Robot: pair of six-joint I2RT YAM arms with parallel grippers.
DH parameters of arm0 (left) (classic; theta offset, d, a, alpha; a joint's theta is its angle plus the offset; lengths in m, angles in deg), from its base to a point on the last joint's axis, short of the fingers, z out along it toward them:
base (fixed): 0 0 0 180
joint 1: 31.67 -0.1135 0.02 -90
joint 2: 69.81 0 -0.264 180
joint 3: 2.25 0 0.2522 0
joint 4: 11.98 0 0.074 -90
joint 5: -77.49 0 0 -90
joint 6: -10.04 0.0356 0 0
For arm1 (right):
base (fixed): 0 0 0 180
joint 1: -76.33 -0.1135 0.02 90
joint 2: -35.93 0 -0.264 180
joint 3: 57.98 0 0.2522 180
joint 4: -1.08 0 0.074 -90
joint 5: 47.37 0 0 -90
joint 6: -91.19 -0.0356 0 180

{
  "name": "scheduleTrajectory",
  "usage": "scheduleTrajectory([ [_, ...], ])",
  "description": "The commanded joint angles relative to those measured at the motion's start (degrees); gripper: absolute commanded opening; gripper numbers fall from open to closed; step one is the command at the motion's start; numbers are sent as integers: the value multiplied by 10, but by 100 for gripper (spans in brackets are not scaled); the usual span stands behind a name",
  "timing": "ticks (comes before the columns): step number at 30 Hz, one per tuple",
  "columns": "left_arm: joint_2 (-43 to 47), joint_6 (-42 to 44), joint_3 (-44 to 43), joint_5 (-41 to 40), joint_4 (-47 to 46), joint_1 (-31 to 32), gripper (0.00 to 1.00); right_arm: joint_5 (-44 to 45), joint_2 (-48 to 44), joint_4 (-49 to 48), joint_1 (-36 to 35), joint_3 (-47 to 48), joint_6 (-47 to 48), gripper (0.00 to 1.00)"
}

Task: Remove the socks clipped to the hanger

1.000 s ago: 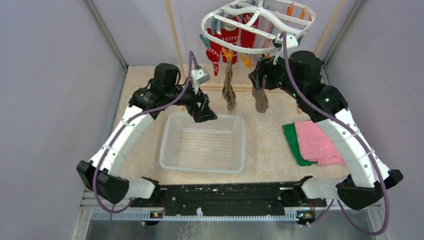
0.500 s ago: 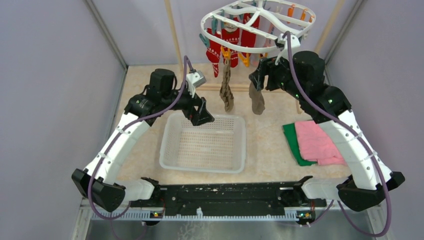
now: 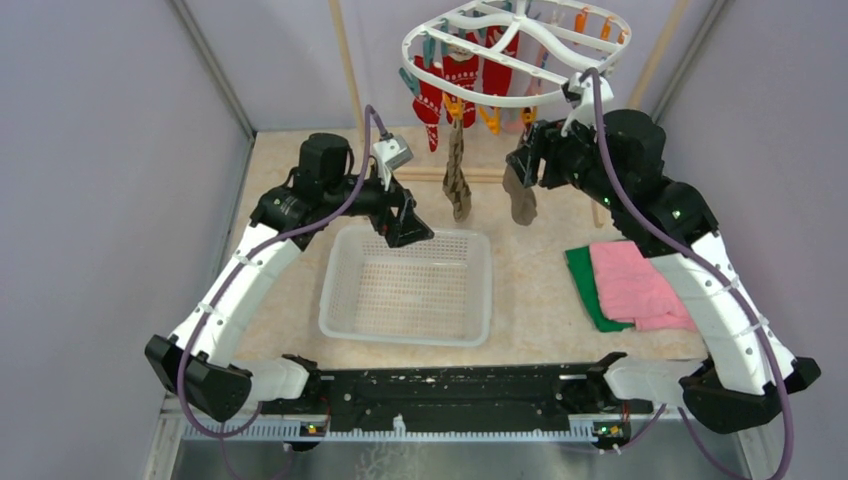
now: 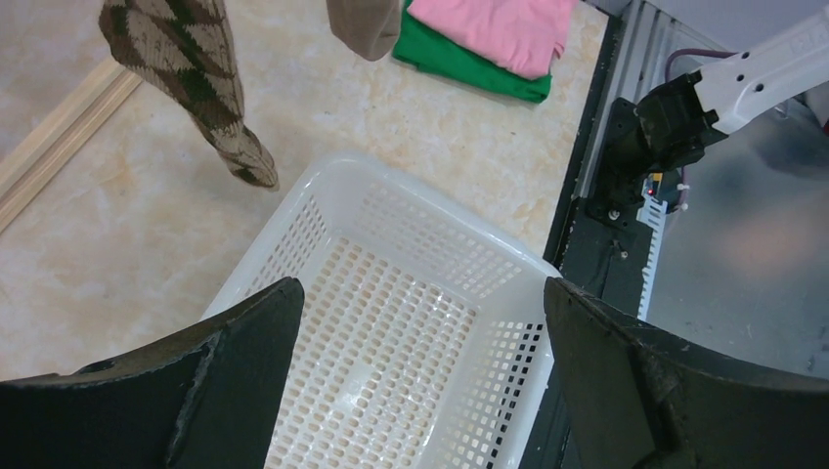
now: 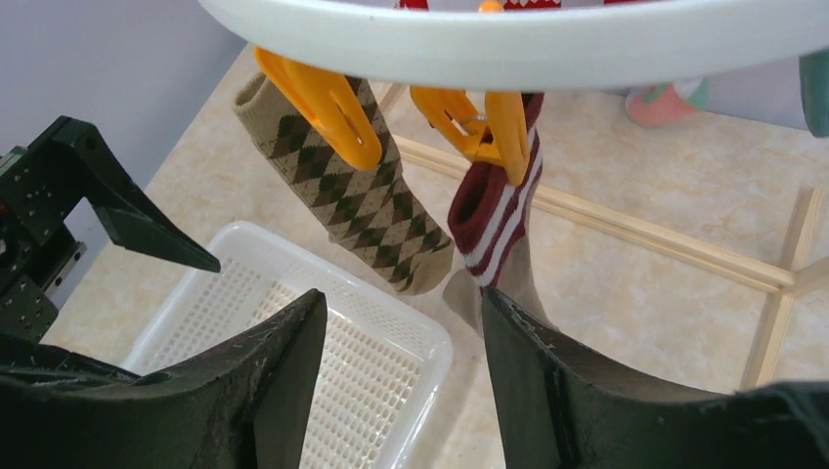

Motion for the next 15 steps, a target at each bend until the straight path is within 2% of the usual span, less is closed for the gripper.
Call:
scheduleTrajectory([
  [1,-5,-18,17,53,-72,-2,99,-3,-49,-6,4,-39,-9,60],
  [4,-10,-15,19,72,-81,-2,98,-14,-64,-20,4,-79,-6,60],
  [12,-23,-8,8,88,-90,-2,97,17,-38,-61,4,-99,24,60],
  [15,-22,-12,12,82,-90,-2,97,17,-20,-91,3,-100,41,55],
])
